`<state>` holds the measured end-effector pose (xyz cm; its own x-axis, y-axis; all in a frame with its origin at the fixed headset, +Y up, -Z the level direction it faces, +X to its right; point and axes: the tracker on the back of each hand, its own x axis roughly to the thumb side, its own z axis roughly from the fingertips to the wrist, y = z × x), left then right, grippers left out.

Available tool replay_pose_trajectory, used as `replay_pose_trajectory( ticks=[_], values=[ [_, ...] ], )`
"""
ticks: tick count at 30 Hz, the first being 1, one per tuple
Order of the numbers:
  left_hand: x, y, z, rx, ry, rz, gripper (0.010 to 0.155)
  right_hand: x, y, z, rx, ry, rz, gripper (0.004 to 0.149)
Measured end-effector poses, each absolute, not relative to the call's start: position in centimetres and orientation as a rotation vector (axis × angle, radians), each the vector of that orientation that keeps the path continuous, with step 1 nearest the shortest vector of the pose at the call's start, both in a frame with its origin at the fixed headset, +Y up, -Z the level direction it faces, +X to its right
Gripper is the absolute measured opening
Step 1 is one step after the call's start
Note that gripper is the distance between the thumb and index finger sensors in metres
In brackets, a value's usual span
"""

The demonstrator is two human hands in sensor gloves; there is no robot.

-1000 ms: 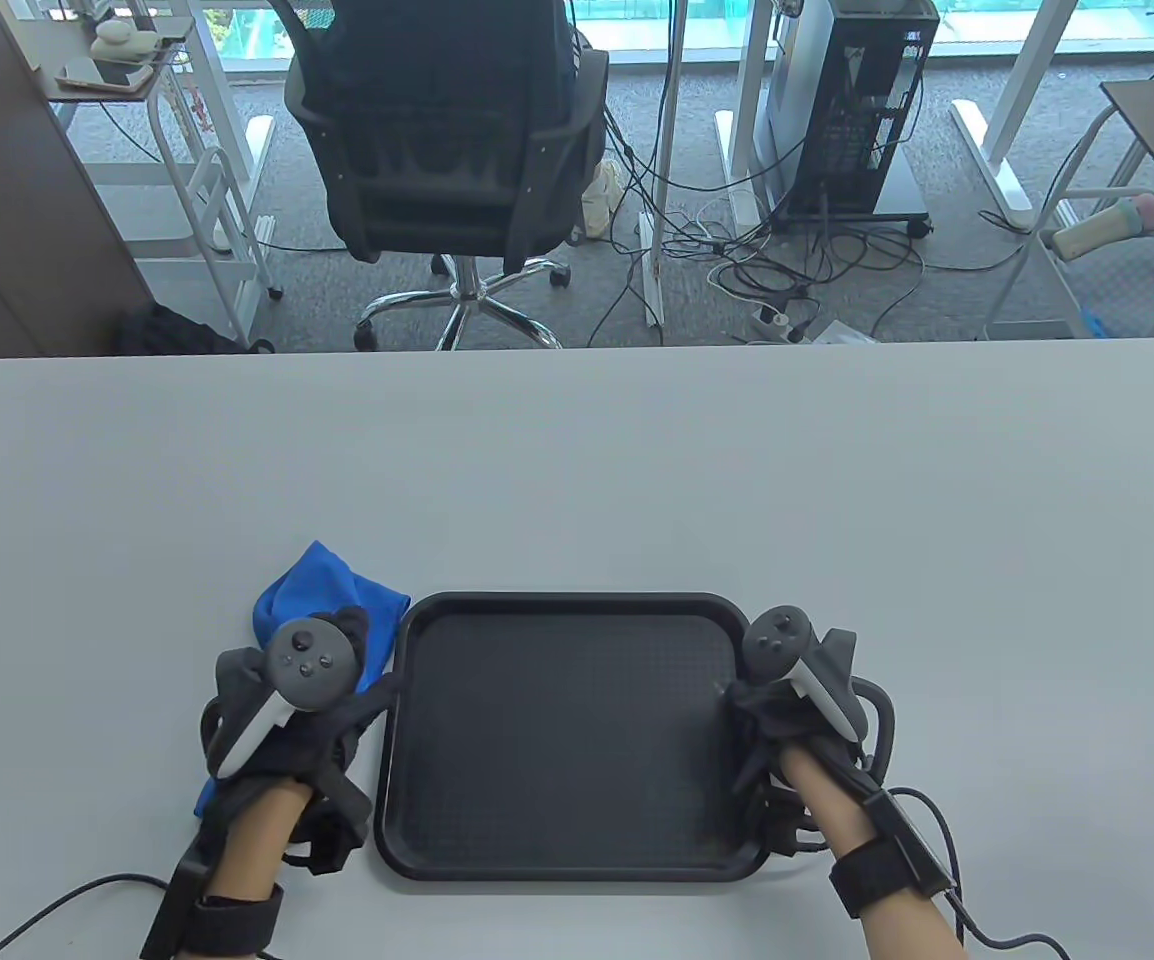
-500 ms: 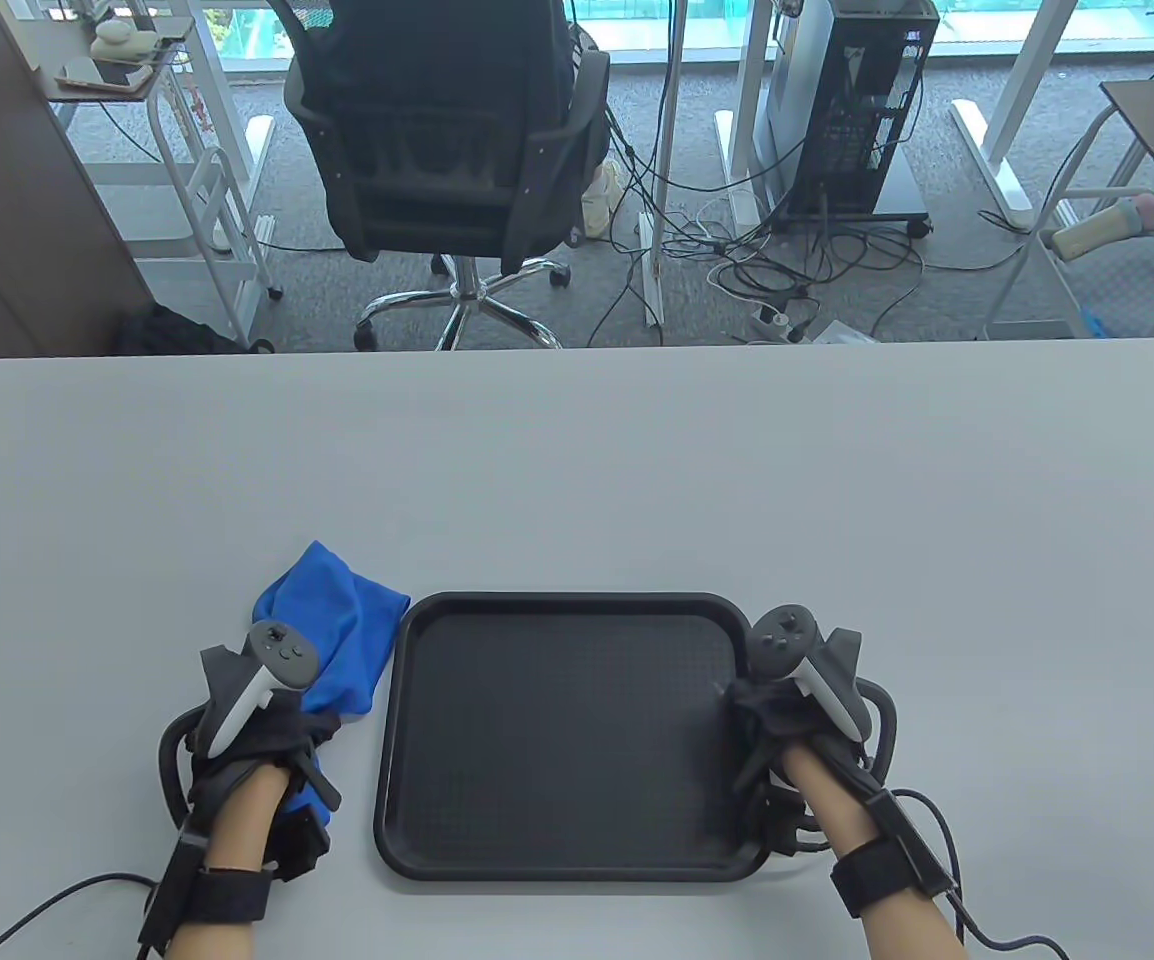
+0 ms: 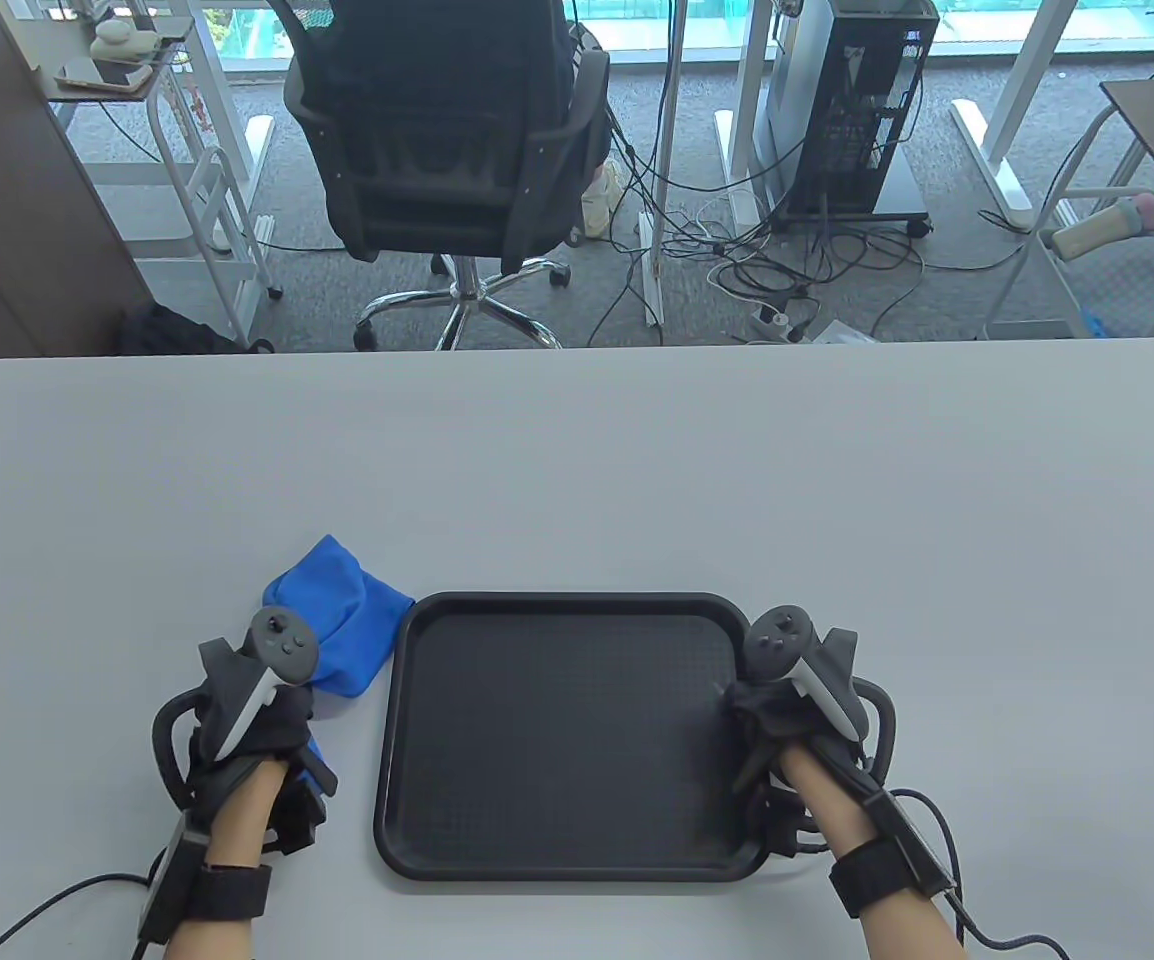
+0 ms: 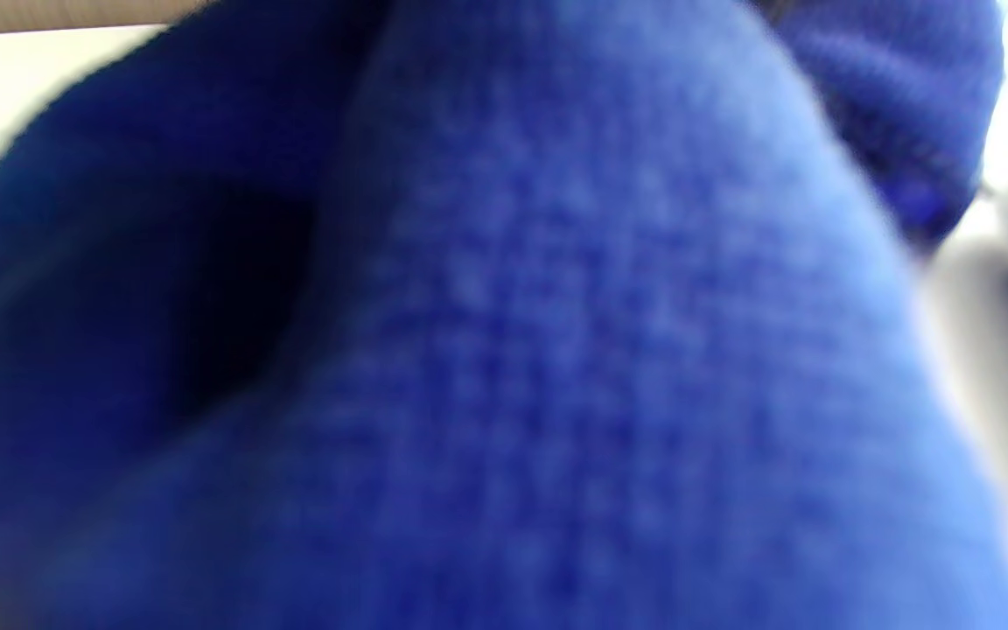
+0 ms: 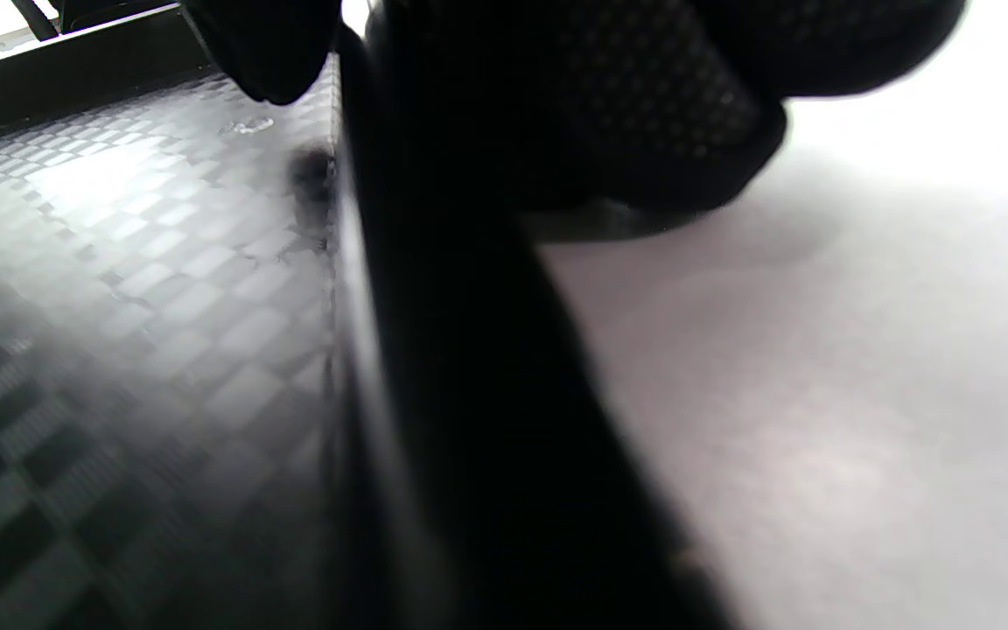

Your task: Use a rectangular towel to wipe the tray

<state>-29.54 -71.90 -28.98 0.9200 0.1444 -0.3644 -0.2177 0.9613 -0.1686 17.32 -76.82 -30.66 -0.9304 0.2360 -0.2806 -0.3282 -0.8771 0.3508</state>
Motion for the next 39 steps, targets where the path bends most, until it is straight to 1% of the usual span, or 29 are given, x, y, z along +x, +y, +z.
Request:
replay_pose_trajectory(
  ticks=[4, 6, 8, 11, 14, 18, 22, 26, 29, 30, 33, 36, 37, 38, 39],
  values=[
    [-28.7, -68.5, -28.1, -0.061, 0.232, 0.302, 0.064, 17.3, -76.8, -30.7, -0.330, 0.573, 2.776, 0.054],
    [-27.4, -66.8, -27.3, 0.001, 0.113, 0.362, 0.063, 17.3, -76.8, -30.7, -0.329, 0.574, 2.772, 0.054],
    [-26.0, -65.9, -26.8, 0.032, 0.012, 0.374, 0.063, 17.2, -76.9, -30.7, -0.331, 0.575, 2.767, 0.054],
    [-22.9, -64.9, -26.0, 0.033, -0.157, 0.364, 0.062, 17.2, -76.9, -30.7, -0.329, 0.583, 2.763, 0.054],
    [-19.6, -64.1, -26.0, -0.007, -0.278, 0.362, 0.062, 17.2, -76.9, -30.7, -0.326, 0.590, 2.762, 0.053],
    [-13.8, -63.2, -27.3, -0.040, -0.410, 0.310, 0.063, 17.2, -76.9, -30.7, -0.320, 0.594, 2.766, 0.053],
    [-8.3, -63.1, -29.6, -0.053, -0.481, 0.239, 0.063, 17.2, -76.9, -30.8, -0.320, 0.600, 2.761, 0.053],
    [-4.1, -64.3, -31.9, -0.051, -0.491, 0.176, 0.063, 17.2, -76.9, -30.8, -0.327, 0.613, 2.748, 0.054],
    [-1.8, -66.8, -33.3, -0.081, -0.488, 0.069, 0.060, 17.2, -76.8, -30.8, -0.341, 0.625, 2.748, 0.054],
    [-1.1, -68.0, -33.6, -0.105, -0.485, -0.003, 0.059, 17.2, -76.8, -30.8, -0.347, 0.633, 2.754, 0.054],
    [0.3, -71.1, -33.8, -0.168, -0.524, -0.150, 0.057, 17.2, -76.8, -30.8, -0.342, 0.641, 2.763, 0.054],
    [1.2, -73.4, -33.5, -0.249, -0.604, -0.202, 0.057, 17.2, -76.9, -30.9, -0.333, 0.644, 2.757, 0.053],
    [1.5, -74.3, -33.5, -0.323, -0.646, -0.218, 0.057, 17.2, -76.9, -30.9, -0.329, 0.644, 2.754, 0.052],
    [1.6, -74.7, -33.5, -0.371, -0.653, -0.226, 0.058, 17.2, -76.9, -30.9, -0.328, 0.643, 2.752, 0.052],
    [1.5, -74.8, -33.4, -0.349, -0.637, -0.231, 0.058, 17.2, -76.9, -30.9, -0.328, 0.642, 2.749, 0.052]
  ],
)
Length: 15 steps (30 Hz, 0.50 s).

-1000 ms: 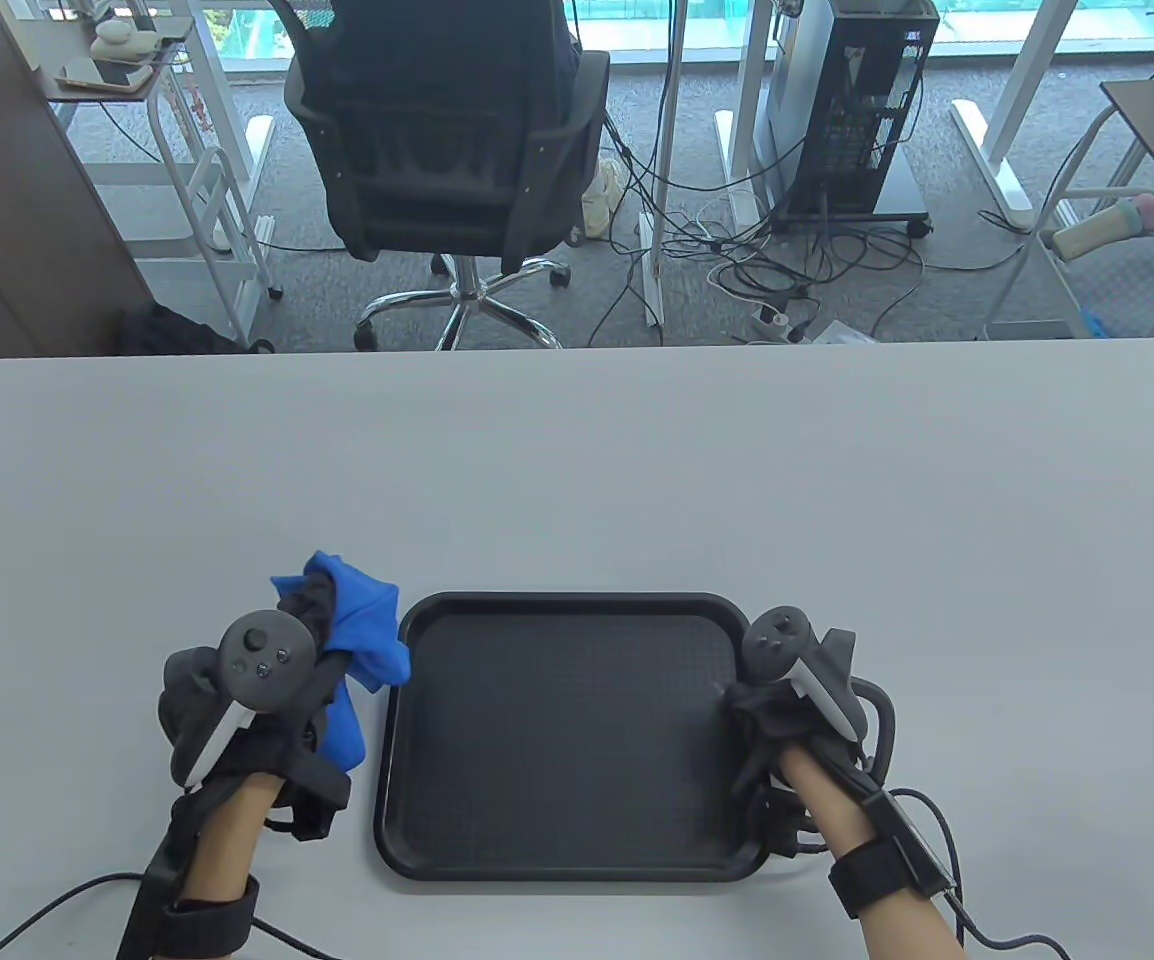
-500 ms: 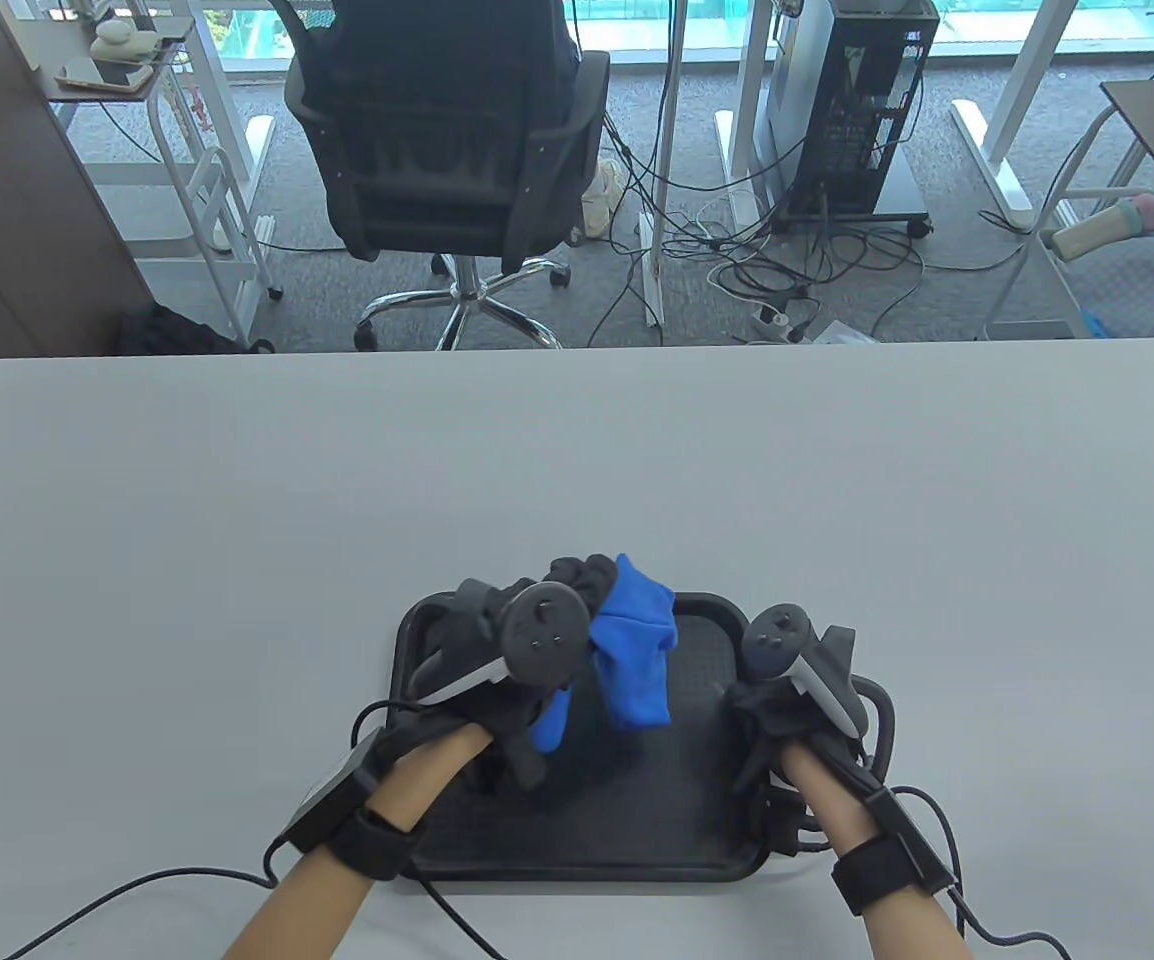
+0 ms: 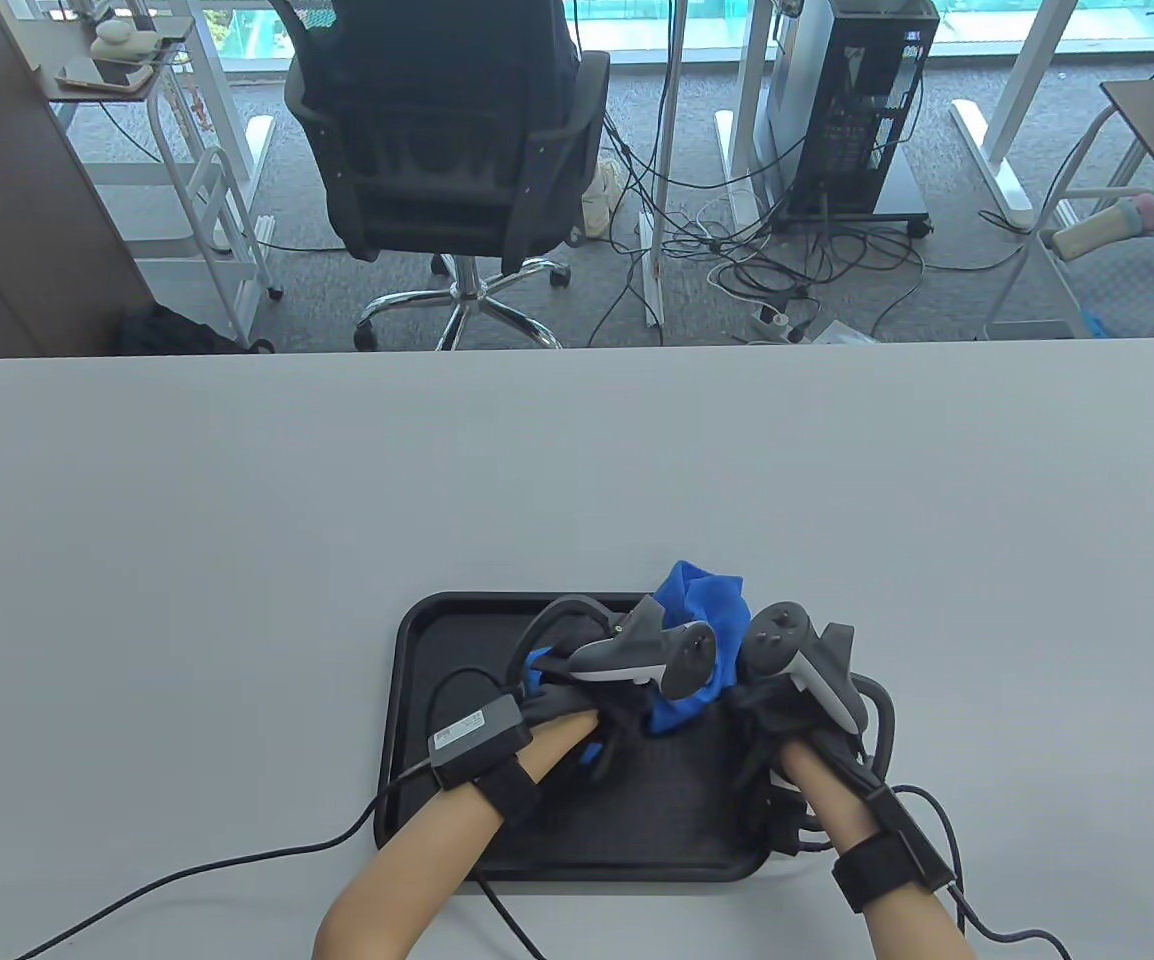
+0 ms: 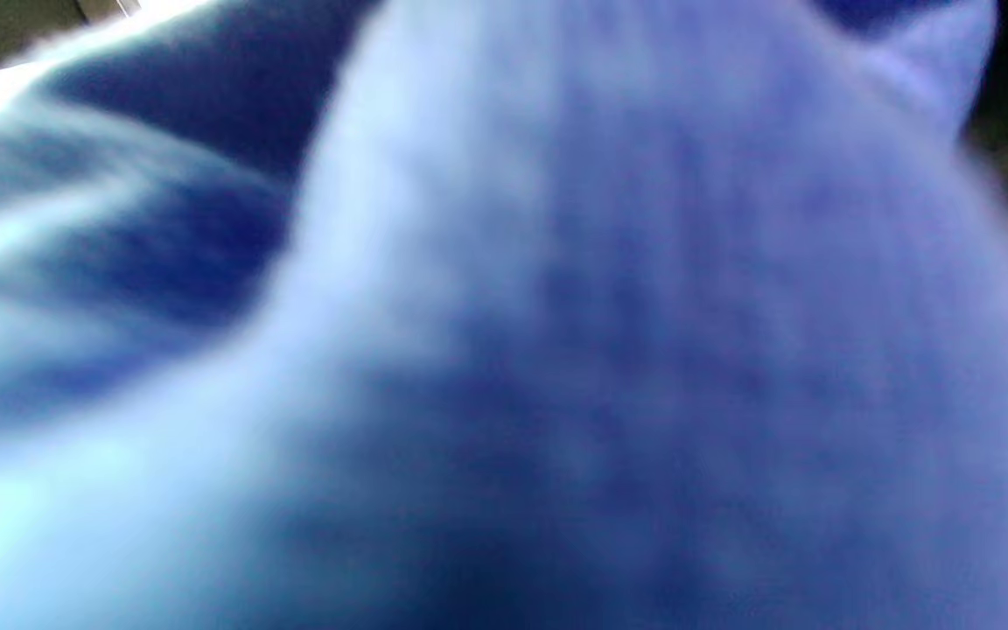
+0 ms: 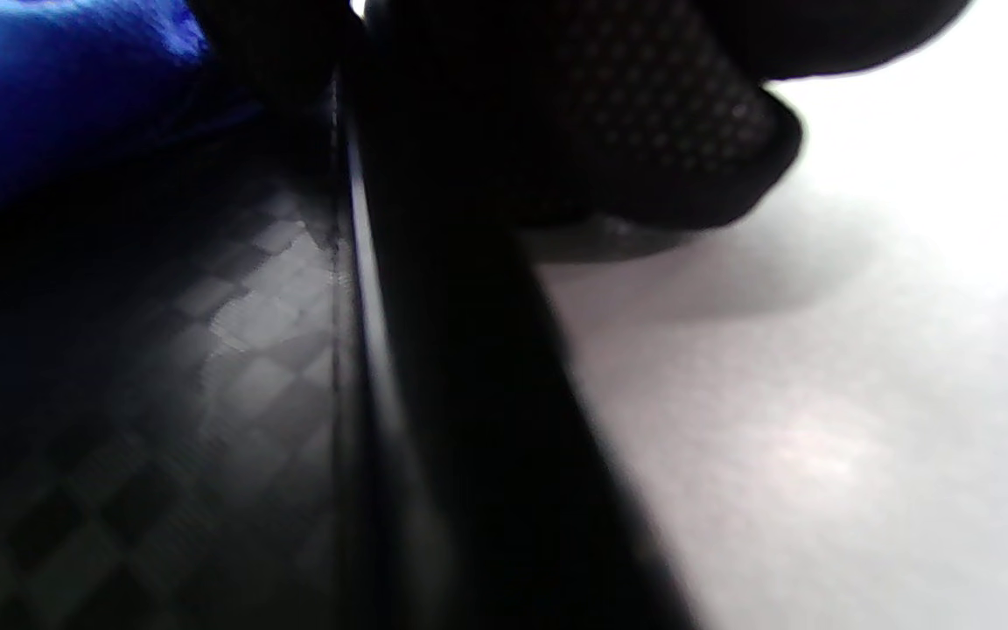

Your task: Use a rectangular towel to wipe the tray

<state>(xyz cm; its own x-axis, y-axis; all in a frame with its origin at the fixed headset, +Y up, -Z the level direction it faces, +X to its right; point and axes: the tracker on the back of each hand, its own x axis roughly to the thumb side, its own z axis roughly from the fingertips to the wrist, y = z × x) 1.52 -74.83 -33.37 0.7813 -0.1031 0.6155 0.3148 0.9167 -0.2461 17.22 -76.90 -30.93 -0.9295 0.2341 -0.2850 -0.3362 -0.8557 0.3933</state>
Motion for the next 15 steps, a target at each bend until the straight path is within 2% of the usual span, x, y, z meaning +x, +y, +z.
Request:
replay_pose_trajectory(
  ticks=[10, 15],
  values=[
    [1.3, -74.8, -33.1, -0.329, -0.595, -0.326, 0.057, 17.3, -76.9, -30.9, -0.349, 0.622, 2.760, 0.050],
    [-1.1, -74.7, -33.4, -0.359, -0.490, -0.343, 0.056, 17.3, -77.0, -30.8, -0.361, 0.616, 2.758, 0.048]
  ],
)
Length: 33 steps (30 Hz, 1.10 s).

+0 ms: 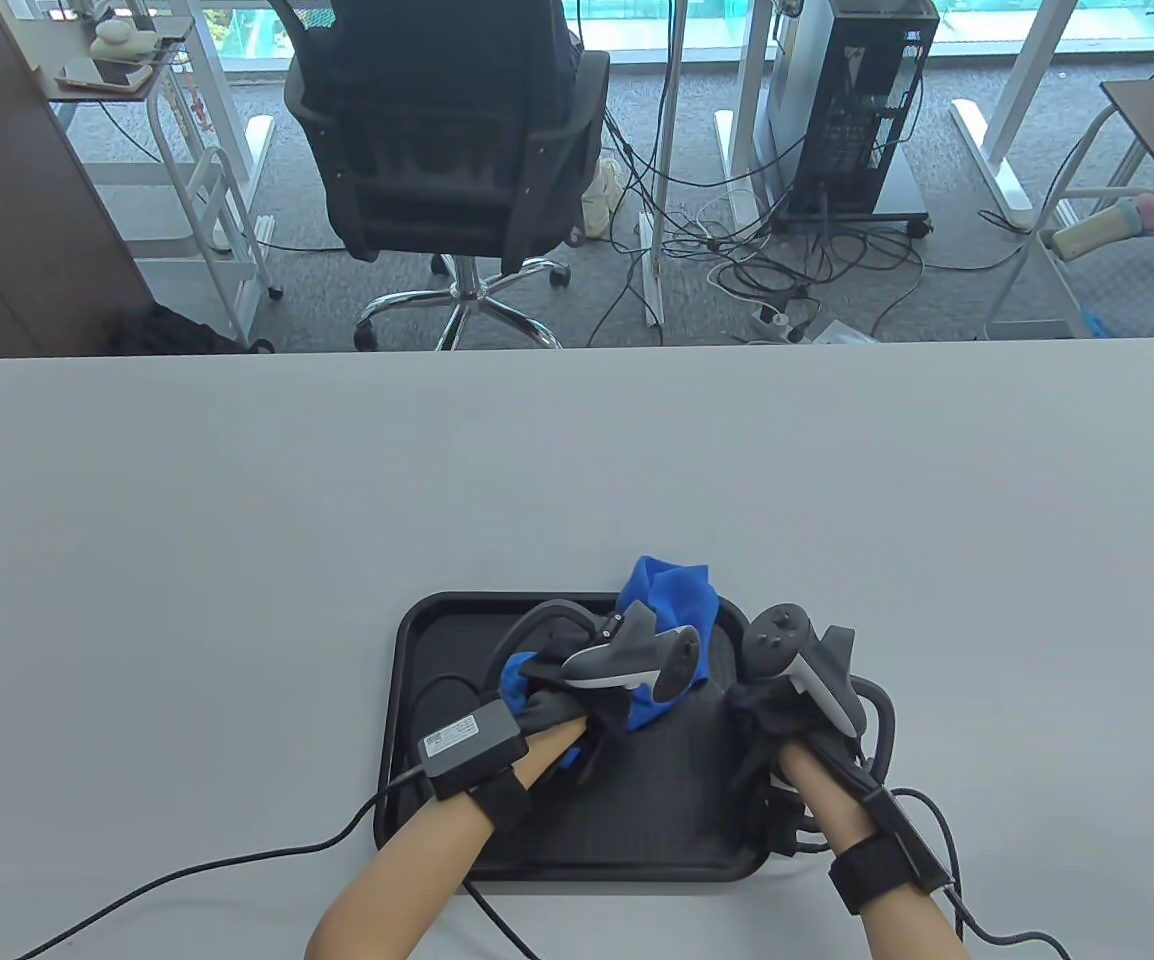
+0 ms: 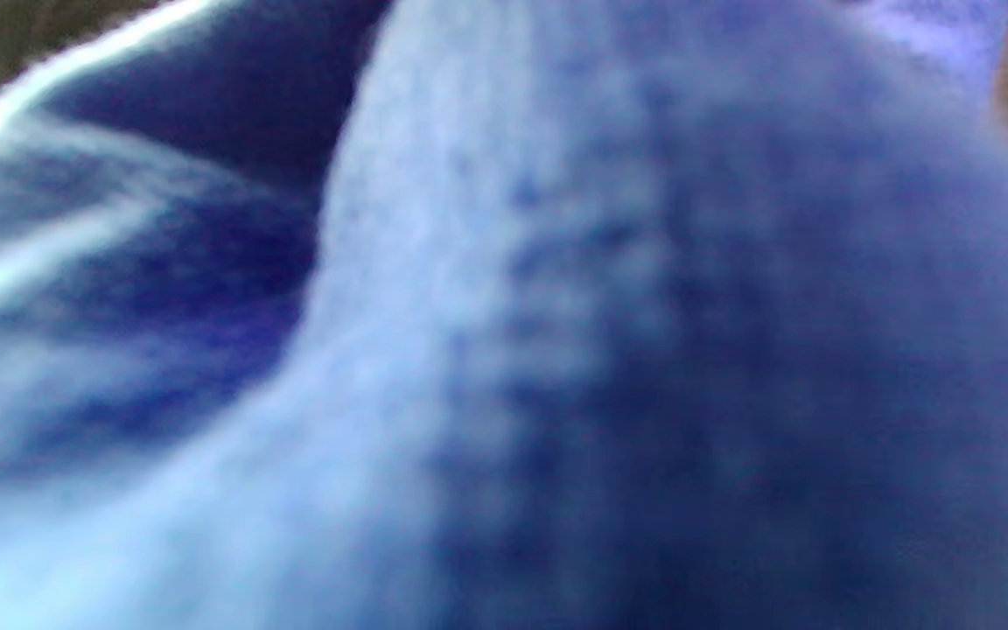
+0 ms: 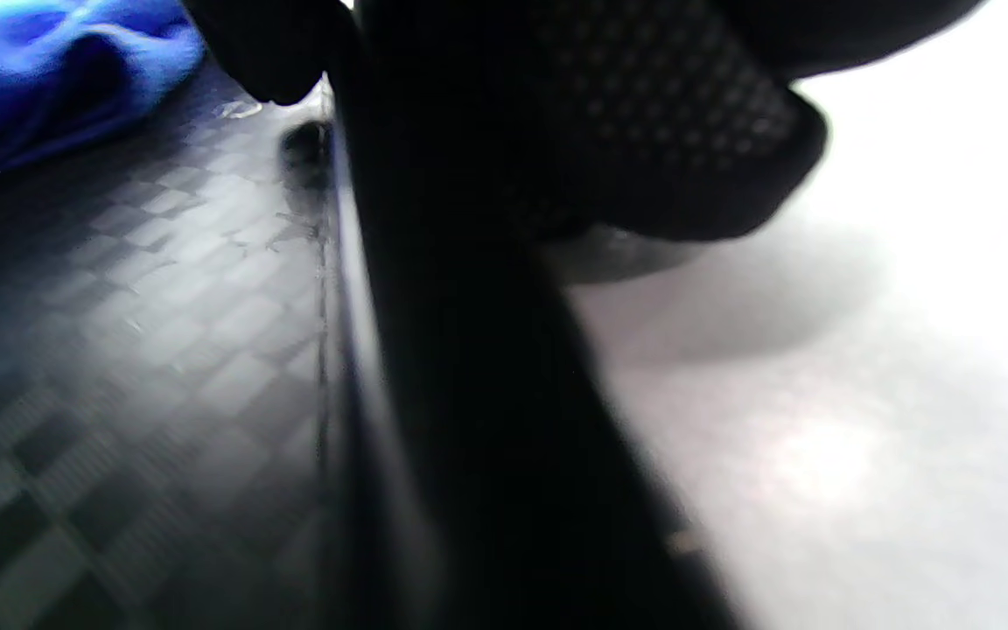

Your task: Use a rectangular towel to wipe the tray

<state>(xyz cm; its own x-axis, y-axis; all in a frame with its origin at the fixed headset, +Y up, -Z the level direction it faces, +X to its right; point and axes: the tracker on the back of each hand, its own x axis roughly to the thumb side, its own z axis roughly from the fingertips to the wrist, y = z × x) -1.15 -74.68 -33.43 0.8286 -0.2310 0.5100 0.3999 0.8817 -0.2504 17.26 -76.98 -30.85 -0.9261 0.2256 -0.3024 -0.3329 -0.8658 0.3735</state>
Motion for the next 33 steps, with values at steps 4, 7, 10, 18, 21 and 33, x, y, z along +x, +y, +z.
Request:
replay_pose_trajectory(
  ticks=[4, 7, 10, 18, 21, 33],
  values=[
    [-4.4, -74.6, -33.6, -0.374, -0.434, -0.351, 0.056, 17.3, -77.0, -30.8, -0.367, 0.611, 2.753, 0.048],
    [-7.2, -74.4, -33.6, -0.402, -0.389, -0.354, 0.055, 17.3, -77.1, -30.8, -0.372, 0.609, 2.745, 0.048],
    [-9.9, -74.2, -33.3, -0.453, -0.349, -0.329, 0.055, 17.3, -77.1, -30.7, -0.374, 0.601, 2.741, 0.048],
    [-14.5, -73.9, -30.6, -0.528, -0.373, -0.337, 0.056, 17.4, -77.2, -30.7, -0.381, 0.592, 2.733, 0.048],
    [-14.8, -73.9, -28.9, -0.524, -0.424, -0.345, 0.056, 17.4, -77.2, -30.7, -0.380, 0.594, 2.730, 0.048],
    [-12.5, -73.7, -24.7, -0.576, -0.605, -0.318, 0.057, 17.4, -77.1, -30.7, -0.375, 0.599, 2.739, 0.047]
  ],
)
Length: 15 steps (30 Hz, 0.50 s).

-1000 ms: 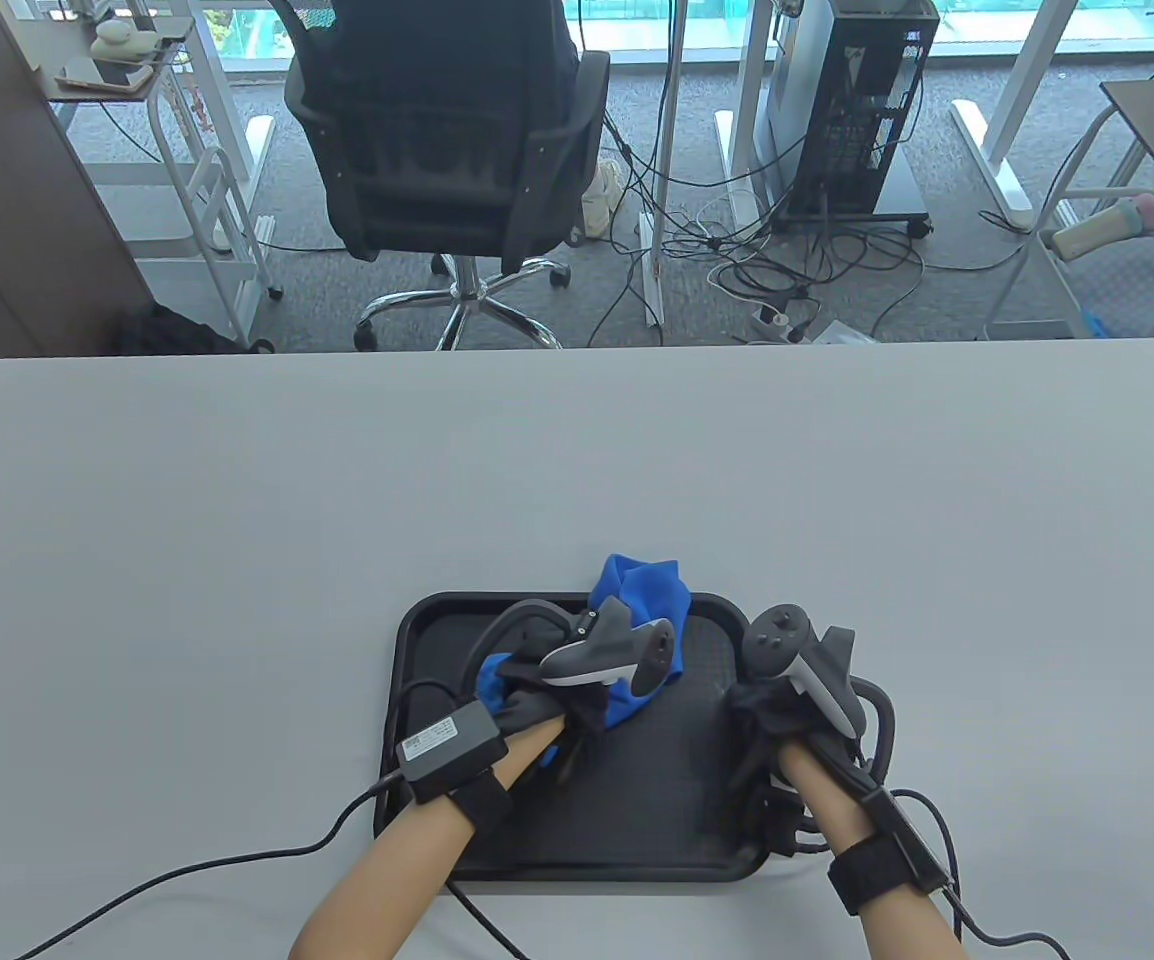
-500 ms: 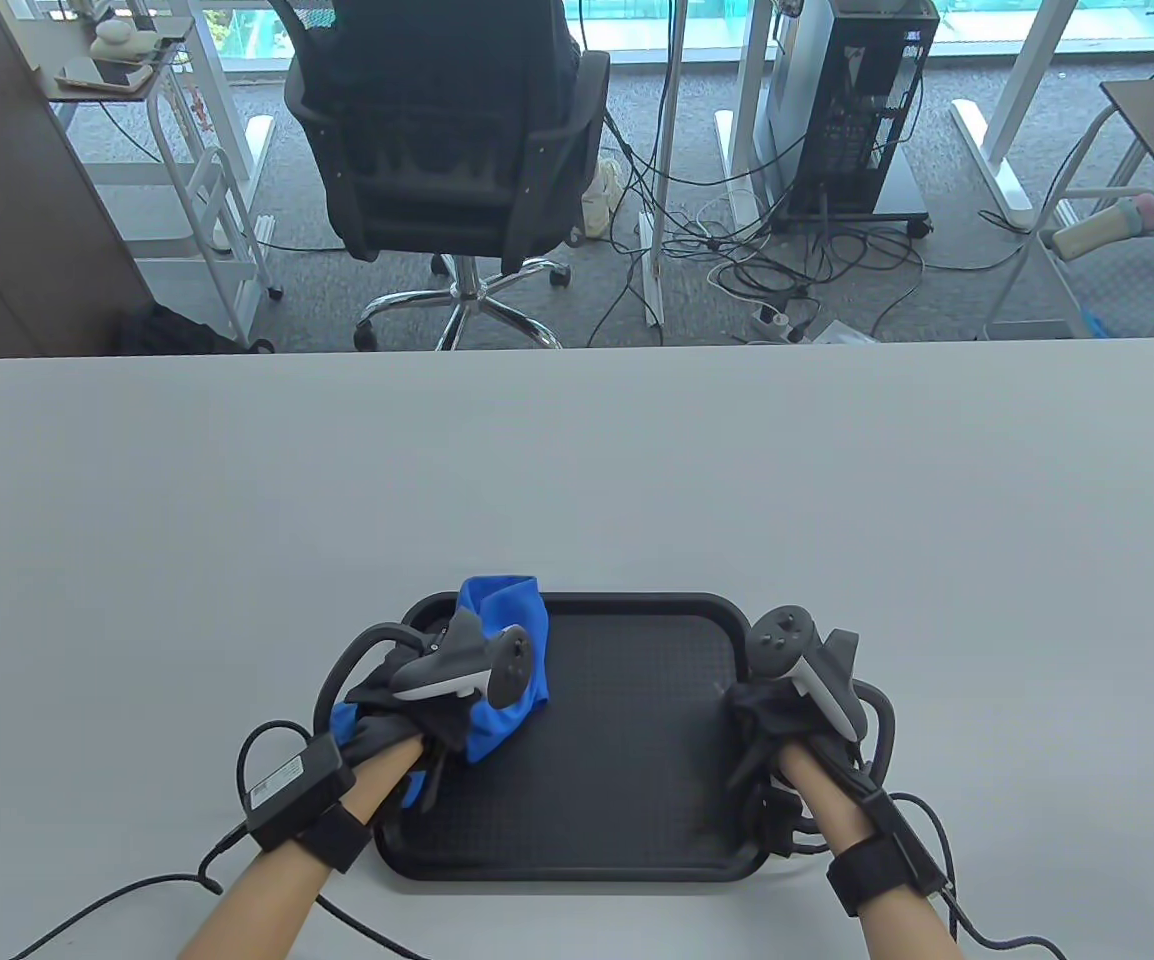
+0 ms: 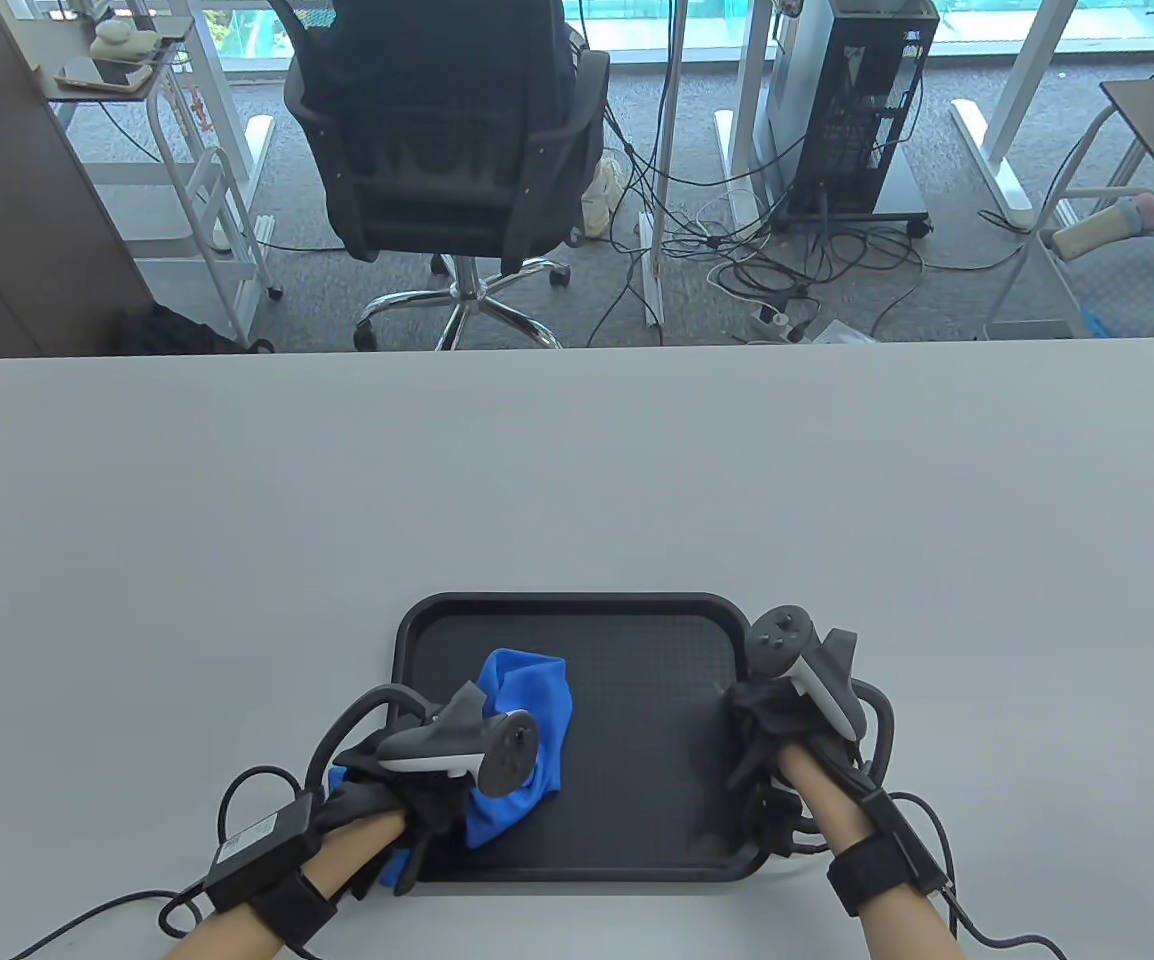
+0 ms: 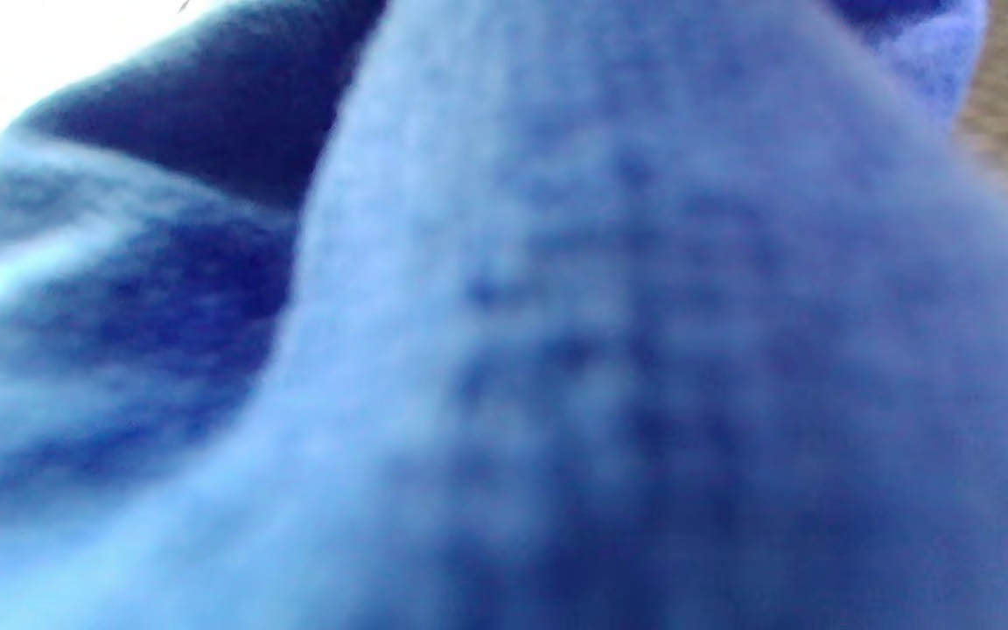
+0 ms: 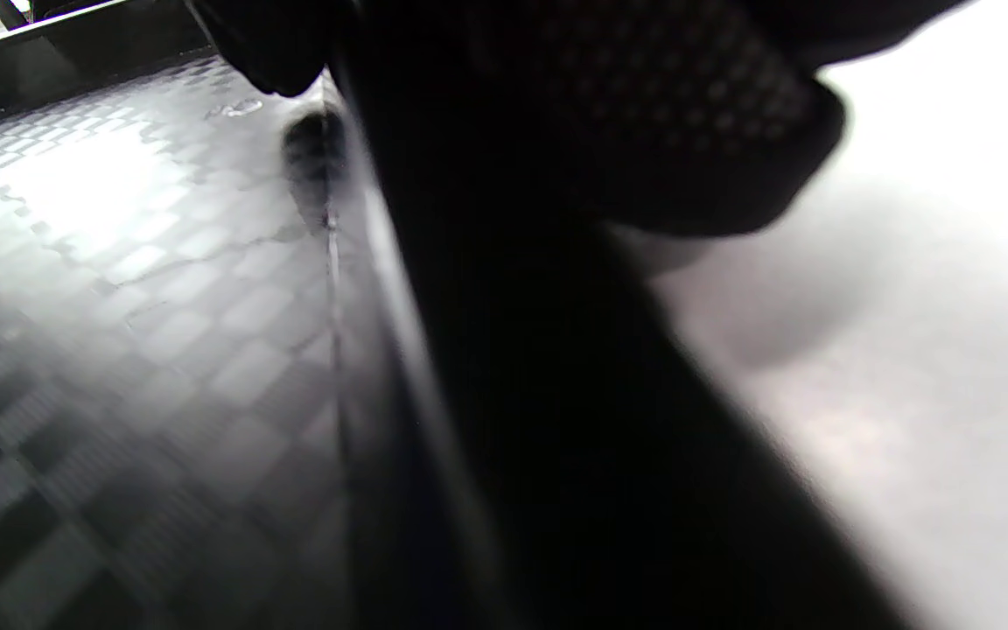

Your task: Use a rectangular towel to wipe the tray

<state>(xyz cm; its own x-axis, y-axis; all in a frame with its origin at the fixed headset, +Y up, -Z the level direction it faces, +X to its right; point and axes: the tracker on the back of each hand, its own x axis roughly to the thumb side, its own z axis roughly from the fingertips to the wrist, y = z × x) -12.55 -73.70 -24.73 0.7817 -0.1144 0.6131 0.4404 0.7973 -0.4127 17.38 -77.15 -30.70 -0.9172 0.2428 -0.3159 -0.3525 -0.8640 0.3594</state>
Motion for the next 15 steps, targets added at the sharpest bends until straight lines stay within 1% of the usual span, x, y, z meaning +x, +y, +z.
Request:
replay_pose_trajectory(
  ticks=[6, 15],
  values=[
    [-10.4, -73.7, -23.7, -0.567, -0.690, -0.341, 0.057, 17.3, -77.2, -30.7, -0.374, 0.600, 2.742, 0.047],
    [-5.3, -73.8, -23.1, -0.527, -0.798, -0.345, 0.057, 17.3, -77.2, -30.7, -0.372, 0.601, 2.743, 0.047]
  ],
)
